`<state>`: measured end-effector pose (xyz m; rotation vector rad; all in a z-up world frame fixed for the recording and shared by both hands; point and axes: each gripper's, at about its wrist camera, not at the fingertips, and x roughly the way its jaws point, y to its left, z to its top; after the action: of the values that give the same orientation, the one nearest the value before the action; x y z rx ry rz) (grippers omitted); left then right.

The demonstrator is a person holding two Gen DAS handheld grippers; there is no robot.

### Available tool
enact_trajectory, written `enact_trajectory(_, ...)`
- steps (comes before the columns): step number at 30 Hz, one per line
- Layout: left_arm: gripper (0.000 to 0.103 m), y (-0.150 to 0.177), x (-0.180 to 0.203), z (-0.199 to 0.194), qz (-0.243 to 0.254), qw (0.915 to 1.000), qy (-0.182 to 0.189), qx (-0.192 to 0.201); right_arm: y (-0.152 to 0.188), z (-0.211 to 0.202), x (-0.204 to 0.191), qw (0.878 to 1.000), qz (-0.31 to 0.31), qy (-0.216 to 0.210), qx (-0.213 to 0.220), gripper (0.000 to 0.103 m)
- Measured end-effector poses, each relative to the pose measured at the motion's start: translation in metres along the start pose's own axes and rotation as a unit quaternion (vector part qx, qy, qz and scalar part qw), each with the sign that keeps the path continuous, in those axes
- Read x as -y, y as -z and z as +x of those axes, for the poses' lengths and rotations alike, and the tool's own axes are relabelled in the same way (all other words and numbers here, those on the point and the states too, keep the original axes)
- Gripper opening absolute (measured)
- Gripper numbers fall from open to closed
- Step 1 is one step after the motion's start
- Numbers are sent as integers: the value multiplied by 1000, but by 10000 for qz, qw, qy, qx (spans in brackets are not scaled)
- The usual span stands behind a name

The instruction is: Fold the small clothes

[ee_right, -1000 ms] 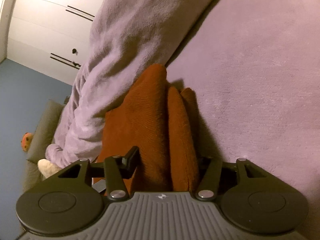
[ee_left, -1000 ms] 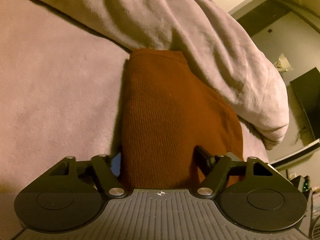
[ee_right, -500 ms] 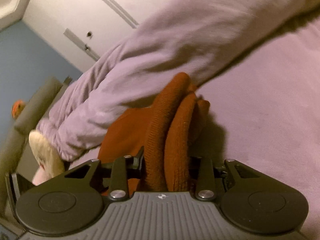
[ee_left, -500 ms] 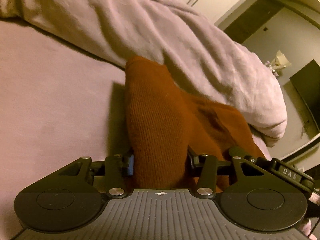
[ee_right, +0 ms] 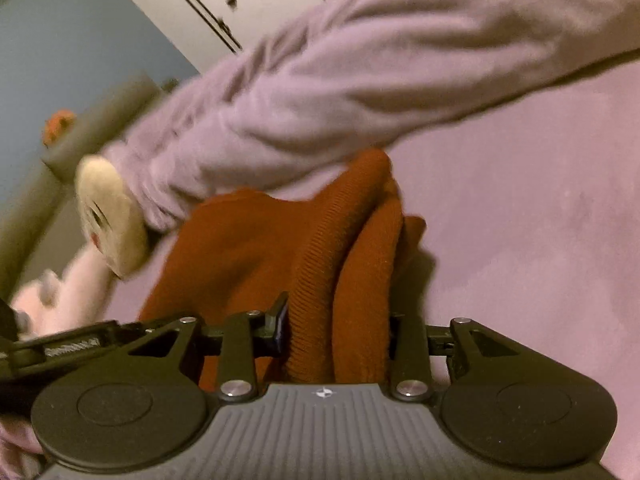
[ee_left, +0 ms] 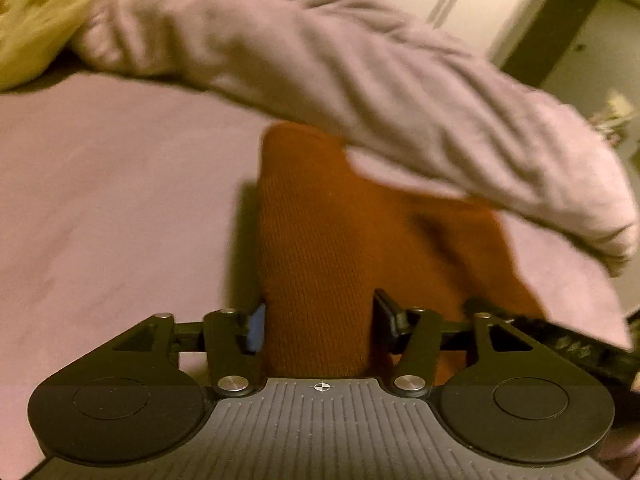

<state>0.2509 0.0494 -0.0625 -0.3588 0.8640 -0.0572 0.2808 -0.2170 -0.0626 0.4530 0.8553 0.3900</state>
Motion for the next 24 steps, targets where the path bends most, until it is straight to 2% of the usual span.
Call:
enact_trajectory(1, 59, 5, -5, -5, -30, 9999, -61, 90, 3, 1, 0, 9998, -32, 186, 8, 44)
enact_trajectory(2, 59, 10, -11, -14, 5, 9997, -56, 244, 5, -4, 2, 9996, 56, 286, 42, 46)
enact_trajectory(4, 61, 24, -17, -33, 98, 9982, -177, 562, 8, -23, 6, 9989, 231, 349, 225, 46)
enact_trajectory(6, 63, 40, -20, -49, 223, 9963, -262, 791, 17, -49, 5, 9972, 117, 521, 532, 47)
enact_trajectory(10, 66, 73, -21, -66, 267, 9935, -568, 952, 45, -85, -12, 9933, -353, 676, 863, 46)
enact_trajectory(13, 66, 88, -17, -74, 240, 9927, -635, 997, 68, -98, -35, 9827, -1095, 969, 1137, 36)
enact_trajectory(16, 66, 91, -10, -75, 361, 9930, -642, 929, 75, -102, -57, 9752, -1508, 857, 1372, 32)
enact_trajectory(17, 66, 90, -6, -75, 401, 9929, -616, 936, 75, -98, -64, 9735, -1669, 804, 1337, 30)
enact_trajectory(20, 70, 90, 1, -80, 526, 9925, -539, 960, 69, -84, -76, 9650, -2037, 1010, 1303, 25)
enact_trajectory(22, 70, 91, 8, -79, 643, 9918, -549, 964, 65, -74, -74, 9668, -2015, 1043, 1172, 16)
enact_trajectory(24, 70, 91, 12, -83, 714, 9903, -583, 1037, 67, -64, -72, 9653, -2115, 1149, 1011, 15)
